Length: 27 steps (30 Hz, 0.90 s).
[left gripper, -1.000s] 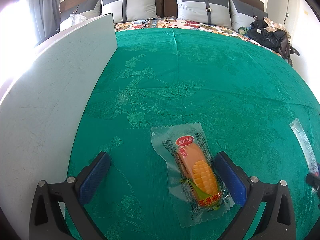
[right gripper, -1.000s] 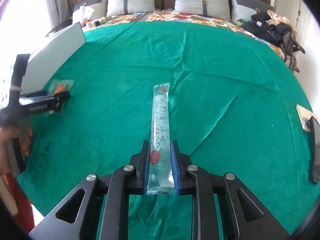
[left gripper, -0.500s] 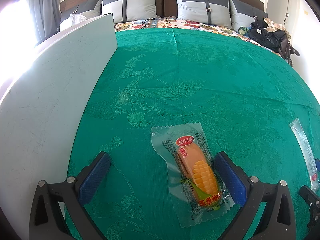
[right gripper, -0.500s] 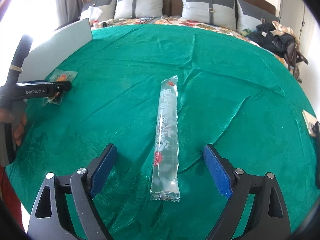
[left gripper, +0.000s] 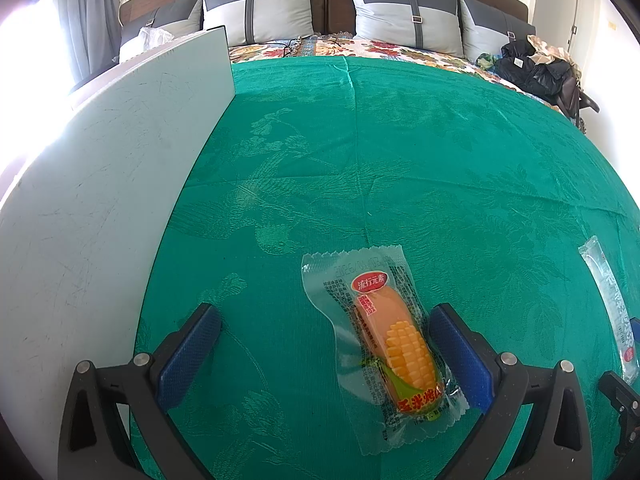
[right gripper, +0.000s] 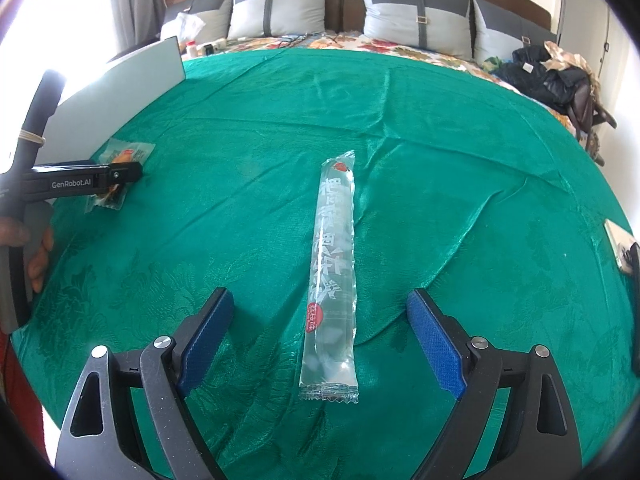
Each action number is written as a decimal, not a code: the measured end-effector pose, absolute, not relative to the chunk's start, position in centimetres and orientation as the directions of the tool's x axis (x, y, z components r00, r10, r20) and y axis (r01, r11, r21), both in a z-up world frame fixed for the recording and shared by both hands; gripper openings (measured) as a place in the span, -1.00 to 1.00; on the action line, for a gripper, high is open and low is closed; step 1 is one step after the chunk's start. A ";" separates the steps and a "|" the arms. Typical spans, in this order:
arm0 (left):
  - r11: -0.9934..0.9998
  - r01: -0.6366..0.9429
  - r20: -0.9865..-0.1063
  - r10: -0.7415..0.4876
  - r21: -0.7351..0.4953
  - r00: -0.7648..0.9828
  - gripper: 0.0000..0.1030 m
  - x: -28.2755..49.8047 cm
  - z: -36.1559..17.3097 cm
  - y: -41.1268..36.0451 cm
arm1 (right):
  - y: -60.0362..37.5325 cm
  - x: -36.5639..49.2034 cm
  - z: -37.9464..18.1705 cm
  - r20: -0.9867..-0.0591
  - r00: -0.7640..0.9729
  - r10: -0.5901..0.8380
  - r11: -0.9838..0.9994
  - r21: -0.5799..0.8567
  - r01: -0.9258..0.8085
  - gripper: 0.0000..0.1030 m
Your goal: Organize snacks
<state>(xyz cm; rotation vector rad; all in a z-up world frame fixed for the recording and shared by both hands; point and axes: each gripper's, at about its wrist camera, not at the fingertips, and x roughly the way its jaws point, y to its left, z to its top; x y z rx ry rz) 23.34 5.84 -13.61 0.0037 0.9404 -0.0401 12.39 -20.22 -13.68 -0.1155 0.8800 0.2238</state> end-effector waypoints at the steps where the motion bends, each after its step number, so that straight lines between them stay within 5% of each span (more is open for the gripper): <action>1: 0.999 0.036 -0.808 -0.033 -0.014 0.589 1.00 23.3 -13.6 5.8 | -20.2 12.4 -13.7 -0.774 0.616 0.146 0.970 -0.008 -0.241 0.77; 19: 0.999 0.036 -0.808 -0.030 -0.011 0.589 1.00 23.3 -13.6 5.8 | -20.4 12.3 -13.6 -0.776 0.614 0.146 0.971 -0.007 -0.240 0.77; 24: 0.998 0.063 -0.884 -0.044 -0.017 0.466 0.99 24.4 -13.3 5.5 | -20.9 15.0 -12.2 -0.857 0.484 0.179 0.975 0.087 -0.205 0.77; 26: 0.996 0.093 -0.895 -0.056 -0.017 0.443 0.90 24.5 -13.1 5.2 | -21.4 16.4 -11.2 -0.860 0.462 0.216 0.972 0.147 -0.181 0.70; 27: 0.994 0.111 -0.888 -0.067 -0.018 0.456 0.46 24.3 -12.7 5.1 | -21.3 17.2 -11.0 -0.872 0.441 0.214 0.973 0.148 -0.179 0.63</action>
